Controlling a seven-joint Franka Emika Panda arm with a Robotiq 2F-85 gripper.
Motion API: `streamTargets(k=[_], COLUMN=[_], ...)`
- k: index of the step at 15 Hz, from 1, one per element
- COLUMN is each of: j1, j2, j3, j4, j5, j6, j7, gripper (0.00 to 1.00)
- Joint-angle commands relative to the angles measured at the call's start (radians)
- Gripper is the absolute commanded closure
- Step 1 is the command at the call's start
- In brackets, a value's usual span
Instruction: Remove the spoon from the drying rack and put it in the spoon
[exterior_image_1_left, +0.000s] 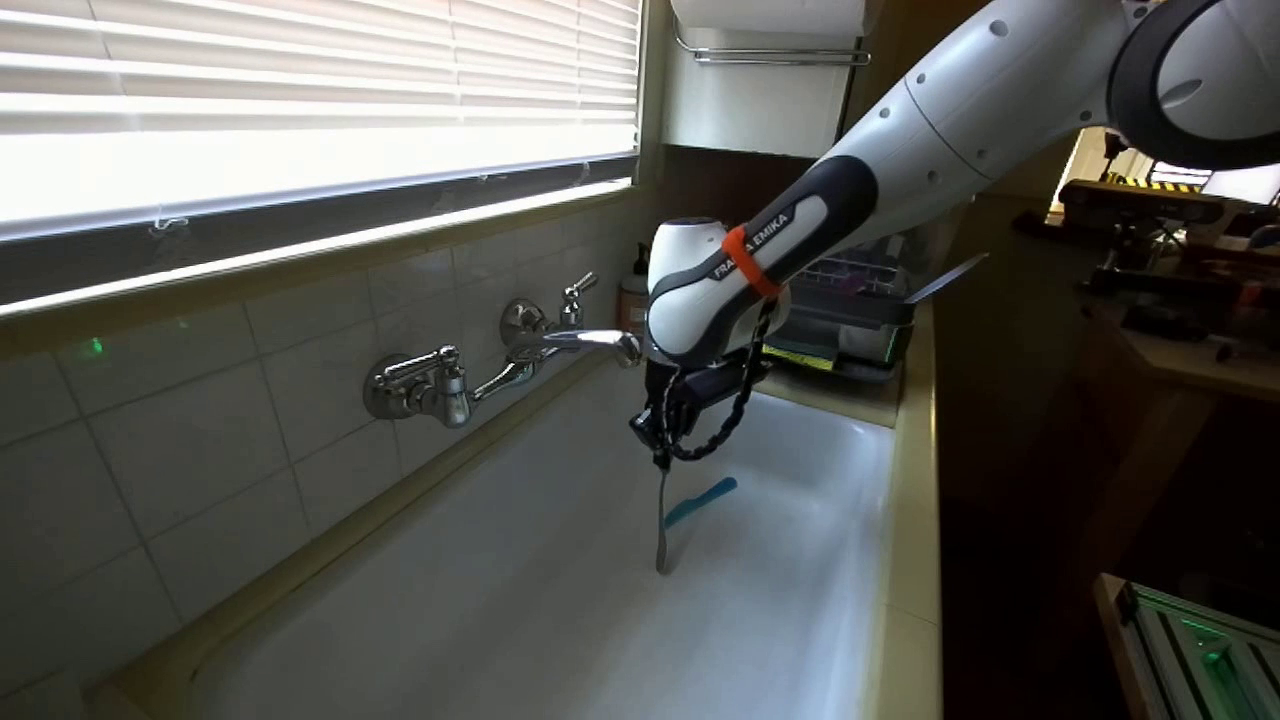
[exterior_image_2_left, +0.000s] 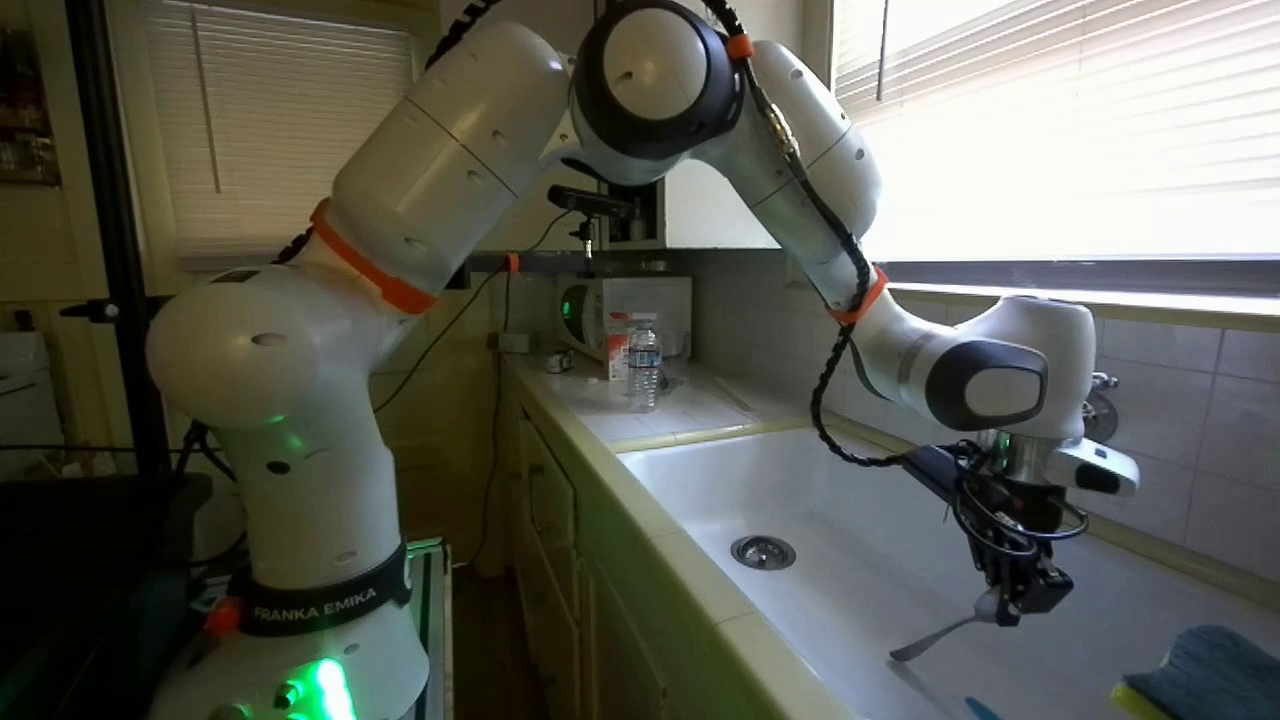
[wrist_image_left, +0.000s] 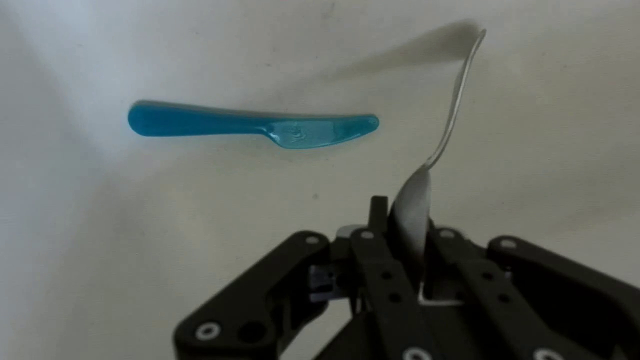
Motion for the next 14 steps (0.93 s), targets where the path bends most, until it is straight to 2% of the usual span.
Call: streamTargets(k=[1, 9, 14], j1=[0.002, -0.027, -0.049], j2=[0.087, 0.213, 0.294], j3=[-0.018, -0.032, -0.02], j4=[0.081, 0.187, 0.276], j5=[-0.009, -0.001, 0.022], j6=[-0.005, 0.027, -0.025], j7=[0.01, 0.029, 0.039], gripper=[0.97, 0.97, 0.97])
